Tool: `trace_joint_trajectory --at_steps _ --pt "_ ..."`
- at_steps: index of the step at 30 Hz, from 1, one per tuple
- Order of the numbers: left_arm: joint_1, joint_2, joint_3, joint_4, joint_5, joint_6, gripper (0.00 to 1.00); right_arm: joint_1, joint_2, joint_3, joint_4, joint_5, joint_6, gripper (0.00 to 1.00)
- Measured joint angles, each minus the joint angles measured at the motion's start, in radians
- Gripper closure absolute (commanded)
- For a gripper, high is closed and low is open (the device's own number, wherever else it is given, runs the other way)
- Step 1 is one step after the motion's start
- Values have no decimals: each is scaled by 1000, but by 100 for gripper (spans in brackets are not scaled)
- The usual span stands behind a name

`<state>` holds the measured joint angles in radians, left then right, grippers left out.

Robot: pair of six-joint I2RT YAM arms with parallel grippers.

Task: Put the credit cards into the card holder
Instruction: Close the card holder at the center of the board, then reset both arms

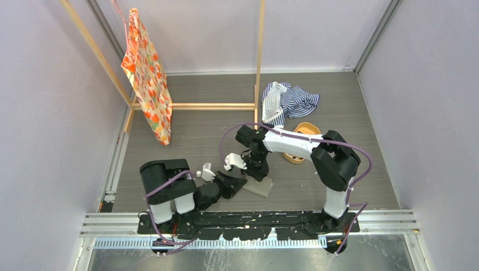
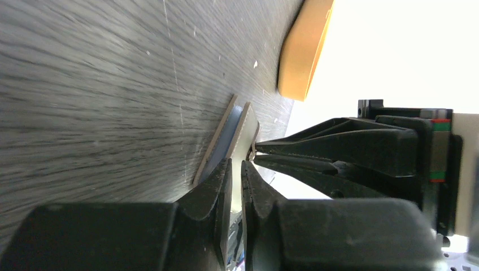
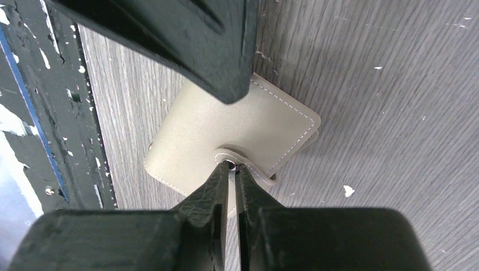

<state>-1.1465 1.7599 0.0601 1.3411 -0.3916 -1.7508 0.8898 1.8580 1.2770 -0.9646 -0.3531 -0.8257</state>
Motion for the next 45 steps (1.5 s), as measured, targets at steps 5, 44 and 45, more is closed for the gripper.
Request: trace_joint_trajectory --at_steps 5,44,45 --pt "29 -192 -36 -174 -10 48 85 31 14 22 -13 59 61 86" --pt "475 -778 531 -1386 640 905 0 -728 -591 -63 23 -252 85 18" --pt "488 -771 561 -1389 658 927 0 -777 -620 -70 24 -264 101 14"
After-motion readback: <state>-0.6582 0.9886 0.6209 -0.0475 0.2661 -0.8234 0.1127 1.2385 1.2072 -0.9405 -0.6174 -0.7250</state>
